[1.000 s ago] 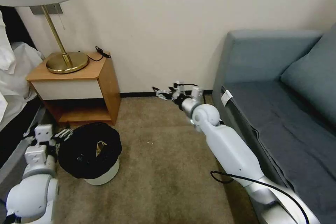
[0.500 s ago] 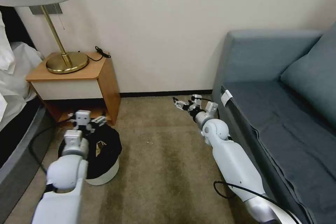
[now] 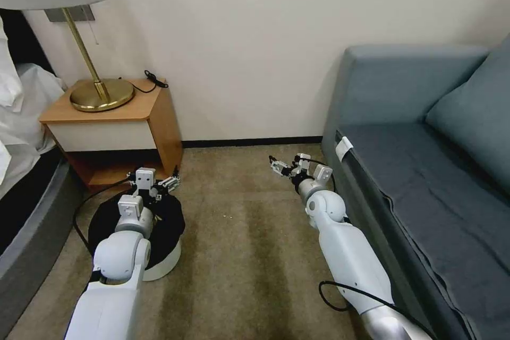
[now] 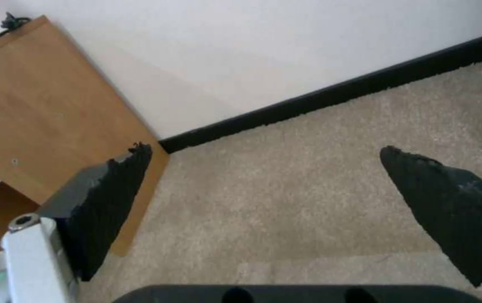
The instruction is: Pick up the trash bin, then pick up the garbage on the floor and place it into the trash bin.
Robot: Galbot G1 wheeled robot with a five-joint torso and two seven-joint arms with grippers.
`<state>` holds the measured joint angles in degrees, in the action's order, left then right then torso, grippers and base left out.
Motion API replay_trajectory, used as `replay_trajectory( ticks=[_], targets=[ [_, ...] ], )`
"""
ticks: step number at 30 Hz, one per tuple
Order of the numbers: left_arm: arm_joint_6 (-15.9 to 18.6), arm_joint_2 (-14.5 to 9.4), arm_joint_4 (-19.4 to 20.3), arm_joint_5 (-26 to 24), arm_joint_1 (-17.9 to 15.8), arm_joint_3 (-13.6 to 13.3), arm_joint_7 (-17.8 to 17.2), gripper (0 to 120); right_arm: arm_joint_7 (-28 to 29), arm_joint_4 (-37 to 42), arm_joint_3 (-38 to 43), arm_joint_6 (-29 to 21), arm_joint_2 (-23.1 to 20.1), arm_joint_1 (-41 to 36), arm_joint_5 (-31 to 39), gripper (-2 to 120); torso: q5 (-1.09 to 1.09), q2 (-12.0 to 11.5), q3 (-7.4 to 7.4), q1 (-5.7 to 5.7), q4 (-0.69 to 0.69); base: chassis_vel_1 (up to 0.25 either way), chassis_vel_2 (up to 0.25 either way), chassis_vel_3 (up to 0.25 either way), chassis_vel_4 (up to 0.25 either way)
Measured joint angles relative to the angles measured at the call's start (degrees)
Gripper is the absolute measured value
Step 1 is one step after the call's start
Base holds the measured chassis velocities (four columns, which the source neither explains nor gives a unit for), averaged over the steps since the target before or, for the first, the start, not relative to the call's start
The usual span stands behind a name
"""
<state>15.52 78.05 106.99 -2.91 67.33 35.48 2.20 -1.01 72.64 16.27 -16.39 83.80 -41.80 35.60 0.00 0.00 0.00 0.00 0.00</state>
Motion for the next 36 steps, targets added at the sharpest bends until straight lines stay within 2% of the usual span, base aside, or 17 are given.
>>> replay_trajectory(
  ticks=[36],
  targets=[
    [0.2,0.0,0.2,0.0,0.1,0.2,-0.1,100,-0.1,0.1,-0.3,-0.1,-0.1,0.2,0.2,100,0.0,0.0,0.0,0.0,0.0,0.0,0.0,0.0,0.0]
  ],
)
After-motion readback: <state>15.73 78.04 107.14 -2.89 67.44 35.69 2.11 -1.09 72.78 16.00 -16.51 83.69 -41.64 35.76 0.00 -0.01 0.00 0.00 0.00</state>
